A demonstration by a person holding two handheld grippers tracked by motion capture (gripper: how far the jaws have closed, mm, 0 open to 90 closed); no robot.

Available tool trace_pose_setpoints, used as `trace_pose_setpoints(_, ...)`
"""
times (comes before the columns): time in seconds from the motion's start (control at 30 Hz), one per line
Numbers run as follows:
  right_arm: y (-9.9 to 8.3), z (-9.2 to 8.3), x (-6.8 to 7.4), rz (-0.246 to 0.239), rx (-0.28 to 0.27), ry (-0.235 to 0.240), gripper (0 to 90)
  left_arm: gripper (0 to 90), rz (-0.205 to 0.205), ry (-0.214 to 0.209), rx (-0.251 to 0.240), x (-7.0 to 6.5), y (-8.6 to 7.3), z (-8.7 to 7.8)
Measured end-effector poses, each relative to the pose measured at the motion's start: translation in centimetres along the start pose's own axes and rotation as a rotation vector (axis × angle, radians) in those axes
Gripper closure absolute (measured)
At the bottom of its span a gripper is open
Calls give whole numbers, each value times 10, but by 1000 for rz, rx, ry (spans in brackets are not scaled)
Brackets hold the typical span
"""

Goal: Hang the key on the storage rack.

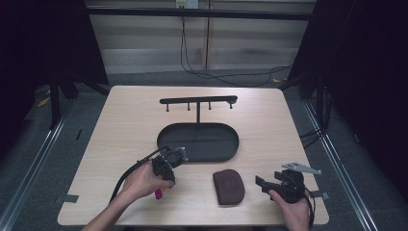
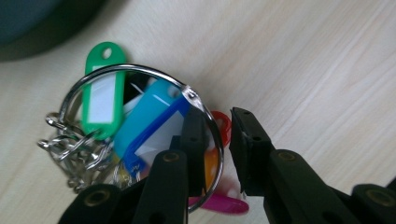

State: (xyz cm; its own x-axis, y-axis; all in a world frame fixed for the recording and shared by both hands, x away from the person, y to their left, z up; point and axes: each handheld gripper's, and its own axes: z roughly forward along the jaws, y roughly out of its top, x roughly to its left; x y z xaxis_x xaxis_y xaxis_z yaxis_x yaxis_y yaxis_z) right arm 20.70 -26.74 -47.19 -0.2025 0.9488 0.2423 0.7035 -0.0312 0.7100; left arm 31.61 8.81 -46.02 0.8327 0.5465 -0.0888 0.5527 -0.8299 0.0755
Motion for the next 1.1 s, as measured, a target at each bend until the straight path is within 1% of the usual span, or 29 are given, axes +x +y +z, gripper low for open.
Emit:
trace_pose_setpoints(0.07, 0, 0, -1, 1, 0, -4, 186, 808, 5, -4, 7, 2, 0, 0)
trace_pose_setpoints(0.13, 0, 0, -1, 4, 2, -5, 186, 831, -6, -18, 21, 3, 0, -1)
trace_pose_setpoints(0.23, 0, 1, 0, 3, 6, -5, 186, 864, 2, -29, 33, 5, 0, -1)
trace_pose_setpoints(0.27, 0, 1, 0, 3, 7, -4, 187, 870, -10, -42, 28, 7, 0, 0)
trace_pose_setpoints(0.3, 0, 1, 0, 3, 7, -4, 187, 870, -17, -47, 29, 7, 1, 0)
trace_pose_setpoints(0.37, 0, 1, 0, 4, 8, -6, 187, 871, -17, -50, 30, 9, 1, 0)
trace_pose_setpoints(0.47, 0, 1, -1, 5, 7, -7, 188, 871, -19, -72, 39, 11, 1, -1)
trace_pose_setpoints(0.5, 0, 1, -1, 5, 7, -7, 188, 871, -15, -77, 38, 11, 1, -1)
trace_pose_setpoints(0.53, 0, 1, -1, 3, 8, -5, 188, 871, -3, -84, 49, 12, 1, -2)
trace_pose_setpoints(0.6, 0, 1, 0, 4, 8, -1, 188, 870, 3, -90, 49, 13, 1, -3)
trace_pose_setpoints(0.67, 0, 1, 1, -5, 8, -1, 188, 870, 0, -86, 43, 12, 0, -5)
trace_pose_setpoints(0.7, 0, 1, 1, -7, 6, 2, 188, 870, 2, -87, 48, 12, 0, -6)
trace_pose_setpoints(0.8, 0, 1, 2, -9, 5, 4, 186, 870, 3, -74, 51, 10, 0, -8)
trace_pose_setpoints(0.83, 0, 1, 2, -10, 3, 6, 184, 871, 10, -76, 47, 9, 1, -10)
trace_pose_setpoints(0.9, 0, 0, 2, -8, -5, 7, 176, 871, 2, -72, 39, 8, 2, -13)
trace_pose_setpoints(1.0, 0, -2, 1, -7, -15, 8, 154, 872, 35, -69, 40, 7, 2, -19)
trace_pose_setpoints(1.03, 0, -2, 1, -5, -13, 12, 154, 872, 39, -70, 30, 7, 2, -20)
trace_pose_setpoints(1.07, 0, -2, 1, -5, -12, 12, 154, 872, 32, -73, 31, 8, 2, -22)
trace_pose_setpoints(1.1, 0, -2, 1, -6, -13, 13, 154, 872, 37, -72, 32, 8, 2, -24)
